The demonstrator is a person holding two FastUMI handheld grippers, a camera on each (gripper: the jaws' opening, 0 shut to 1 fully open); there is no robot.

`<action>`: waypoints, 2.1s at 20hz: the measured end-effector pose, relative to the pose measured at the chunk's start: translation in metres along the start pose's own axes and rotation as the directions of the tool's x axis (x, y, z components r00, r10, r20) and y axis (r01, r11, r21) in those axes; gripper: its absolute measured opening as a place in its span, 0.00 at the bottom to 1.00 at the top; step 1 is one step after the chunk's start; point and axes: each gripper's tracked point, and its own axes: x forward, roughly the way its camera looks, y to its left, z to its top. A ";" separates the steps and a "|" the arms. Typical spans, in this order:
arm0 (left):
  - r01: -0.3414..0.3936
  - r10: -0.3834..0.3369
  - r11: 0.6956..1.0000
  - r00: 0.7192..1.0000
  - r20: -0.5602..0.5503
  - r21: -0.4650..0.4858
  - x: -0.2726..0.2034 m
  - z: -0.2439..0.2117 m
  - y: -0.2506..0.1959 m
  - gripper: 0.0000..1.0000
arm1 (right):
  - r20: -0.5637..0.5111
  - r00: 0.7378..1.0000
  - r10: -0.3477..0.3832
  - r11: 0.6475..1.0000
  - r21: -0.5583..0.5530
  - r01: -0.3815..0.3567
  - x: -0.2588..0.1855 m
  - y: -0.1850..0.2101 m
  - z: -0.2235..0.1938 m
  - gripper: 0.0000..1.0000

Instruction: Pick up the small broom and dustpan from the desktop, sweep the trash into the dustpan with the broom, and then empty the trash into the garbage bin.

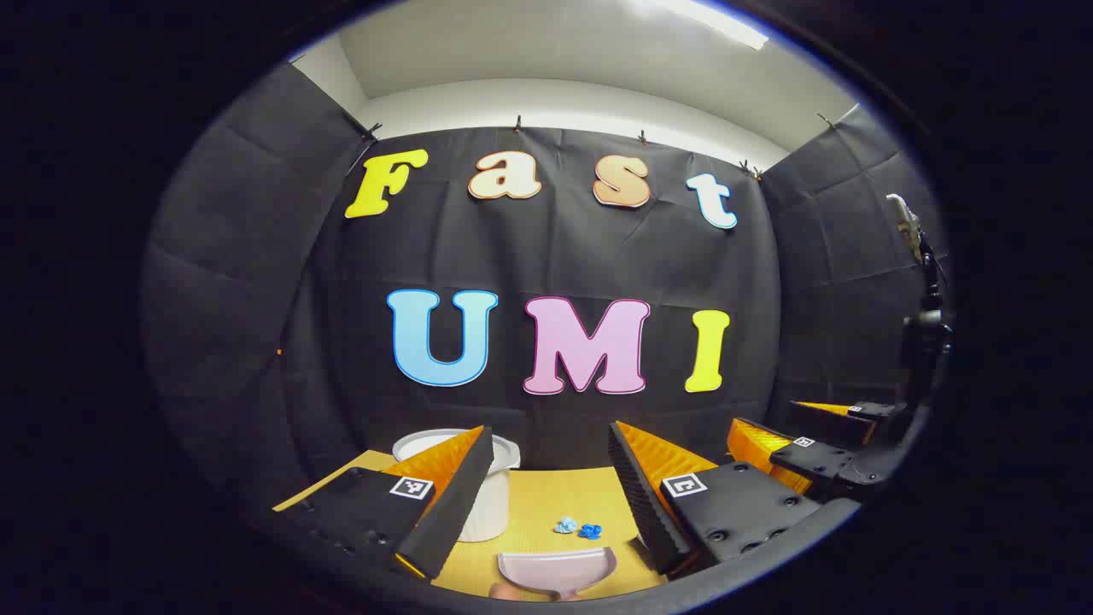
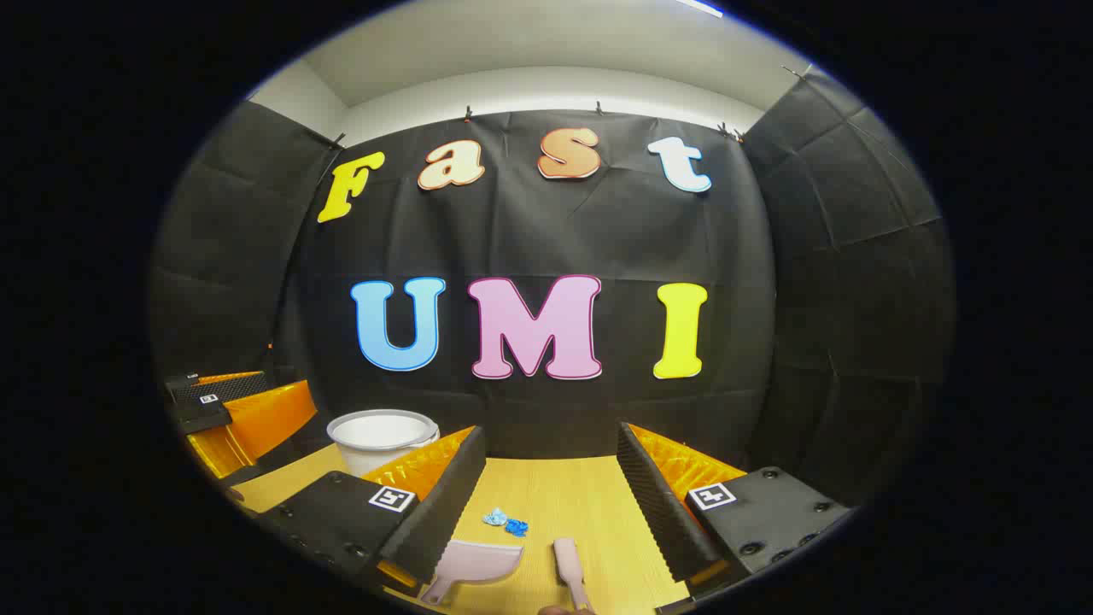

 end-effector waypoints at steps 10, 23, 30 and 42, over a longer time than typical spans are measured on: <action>0.016 -0.016 0.995 1.000 -0.003 -0.101 -0.015 0.001 0.019 0.80 | 0.073 0.997 0.026 0.997 -0.073 -0.021 -0.016 0.027 0.016 0.96; 0.094 -0.087 0.992 0.993 0.086 -0.080 -0.061 0.018 0.025 0.80 | 0.084 0.996 -0.009 0.994 -0.110 0.018 -0.049 0.050 0.025 1.00; 0.012 -0.008 0.992 0.999 0.034 -0.122 -0.045 0.001 0.031 0.80 | 0.041 0.999 0.015 0.996 -0.088 -0.011 -0.029 0.041 0.011 1.00; -0.046 0.037 0.993 0.996 -0.078 -0.107 0.013 -0.033 0.012 0.80 | -0.044 0.999 0.018 0.997 -0.072 -0.021 0.013 -0.007 -0.027 0.96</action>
